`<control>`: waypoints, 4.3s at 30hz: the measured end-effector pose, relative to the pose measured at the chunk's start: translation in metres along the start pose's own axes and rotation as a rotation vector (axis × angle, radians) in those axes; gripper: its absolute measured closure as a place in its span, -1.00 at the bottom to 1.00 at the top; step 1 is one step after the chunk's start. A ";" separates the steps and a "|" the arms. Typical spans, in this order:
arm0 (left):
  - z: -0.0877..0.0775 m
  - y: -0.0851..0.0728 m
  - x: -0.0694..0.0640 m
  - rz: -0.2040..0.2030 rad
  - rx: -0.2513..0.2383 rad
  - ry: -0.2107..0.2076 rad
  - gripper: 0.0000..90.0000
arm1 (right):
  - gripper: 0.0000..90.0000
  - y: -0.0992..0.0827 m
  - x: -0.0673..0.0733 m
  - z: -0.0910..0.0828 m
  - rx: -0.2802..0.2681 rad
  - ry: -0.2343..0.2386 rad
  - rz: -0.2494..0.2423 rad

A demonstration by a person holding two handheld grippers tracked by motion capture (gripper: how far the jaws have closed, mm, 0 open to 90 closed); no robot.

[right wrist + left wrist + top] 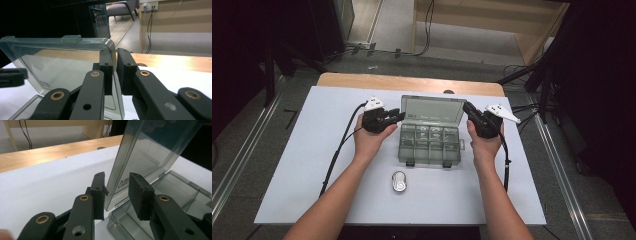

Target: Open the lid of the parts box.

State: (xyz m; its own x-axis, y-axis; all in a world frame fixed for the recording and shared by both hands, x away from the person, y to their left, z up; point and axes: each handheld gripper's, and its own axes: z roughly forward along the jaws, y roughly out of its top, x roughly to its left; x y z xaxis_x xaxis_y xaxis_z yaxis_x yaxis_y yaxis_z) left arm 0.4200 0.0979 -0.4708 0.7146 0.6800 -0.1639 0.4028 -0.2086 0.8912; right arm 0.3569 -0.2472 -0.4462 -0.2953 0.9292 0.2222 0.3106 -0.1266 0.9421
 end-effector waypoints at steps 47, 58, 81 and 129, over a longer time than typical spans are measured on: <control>0.020 -0.001 0.010 -0.102 0.008 0.046 0.80 | 0.84 -0.038 -0.021 0.040 0.180 -0.010 0.060; 0.027 -0.006 0.012 -0.124 0.040 0.051 0.76 | 0.85 -0.039 -0.025 0.046 0.184 0.003 0.091; 0.036 -0.010 0.022 -0.248 0.064 0.017 0.72 | 0.82 -0.043 -0.036 0.057 0.214 0.035 0.174; 0.027 -0.014 0.021 -0.206 0.118 0.016 0.04 | 0.10 -0.045 -0.041 0.056 0.259 0.017 0.152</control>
State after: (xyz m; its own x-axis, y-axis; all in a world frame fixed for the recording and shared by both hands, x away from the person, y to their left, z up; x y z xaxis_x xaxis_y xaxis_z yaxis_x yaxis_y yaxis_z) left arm 0.4454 0.0960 -0.4979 0.6016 0.7277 -0.3295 0.6041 -0.1445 0.7837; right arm 0.4056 -0.2600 -0.5123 -0.2419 0.9001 0.3622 0.5718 -0.1693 0.8027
